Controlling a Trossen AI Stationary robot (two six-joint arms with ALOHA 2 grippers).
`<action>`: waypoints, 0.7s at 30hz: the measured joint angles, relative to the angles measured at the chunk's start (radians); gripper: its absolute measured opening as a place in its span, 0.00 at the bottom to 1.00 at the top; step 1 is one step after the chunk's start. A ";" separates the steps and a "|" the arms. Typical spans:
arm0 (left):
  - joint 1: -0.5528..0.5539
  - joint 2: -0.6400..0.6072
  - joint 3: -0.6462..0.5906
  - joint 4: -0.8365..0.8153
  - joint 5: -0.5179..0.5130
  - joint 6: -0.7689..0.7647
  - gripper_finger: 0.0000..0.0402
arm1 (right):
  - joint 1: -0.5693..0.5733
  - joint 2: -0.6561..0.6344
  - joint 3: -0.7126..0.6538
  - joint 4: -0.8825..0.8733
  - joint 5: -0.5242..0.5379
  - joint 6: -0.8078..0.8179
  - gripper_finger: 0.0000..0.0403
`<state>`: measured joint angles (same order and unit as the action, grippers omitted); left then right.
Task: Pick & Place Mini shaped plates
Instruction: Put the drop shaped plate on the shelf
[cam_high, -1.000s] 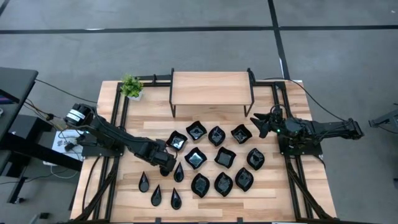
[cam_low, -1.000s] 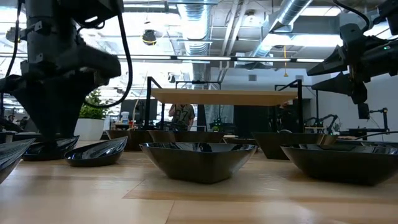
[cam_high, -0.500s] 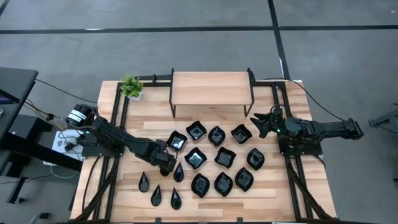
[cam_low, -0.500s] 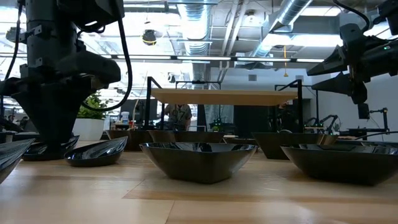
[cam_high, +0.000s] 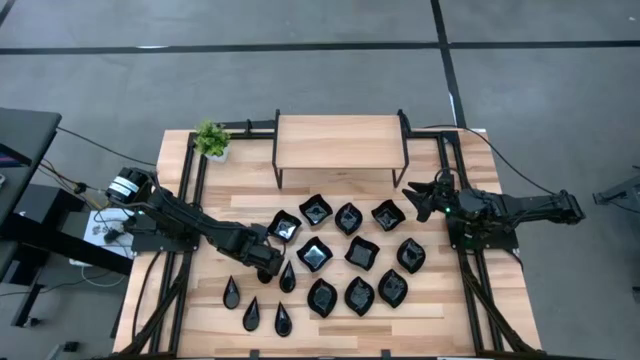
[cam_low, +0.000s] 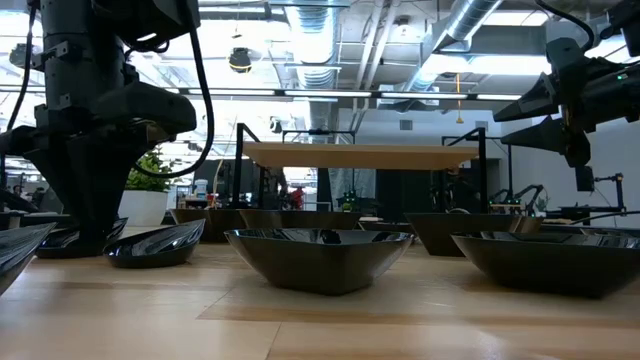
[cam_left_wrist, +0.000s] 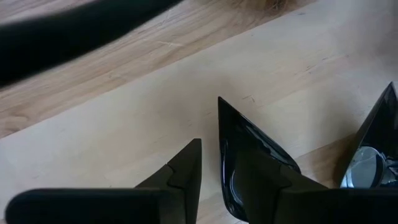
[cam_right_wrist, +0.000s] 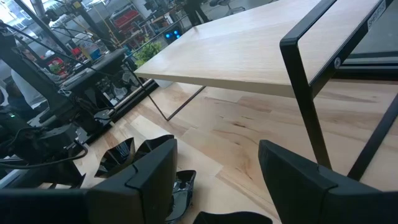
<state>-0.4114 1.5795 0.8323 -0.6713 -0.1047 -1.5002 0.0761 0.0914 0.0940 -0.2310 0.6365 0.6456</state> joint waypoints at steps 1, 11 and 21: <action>0.000 0.000 -0.005 0.003 0.000 0.000 0.23 | 0.000 0.000 0.000 0.000 0.000 0.000 0.55; 0.000 0.000 -0.016 0.033 0.004 0.000 0.23 | 0.000 0.000 0.000 0.000 0.000 0.000 0.55; 0.000 0.000 -0.016 0.038 0.004 0.000 0.09 | 0.000 0.000 0.000 0.000 0.000 0.000 0.55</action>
<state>-0.4118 1.5795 0.8162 -0.6331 -0.1005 -1.5005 0.0757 0.0912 0.0940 -0.2310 0.6365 0.6460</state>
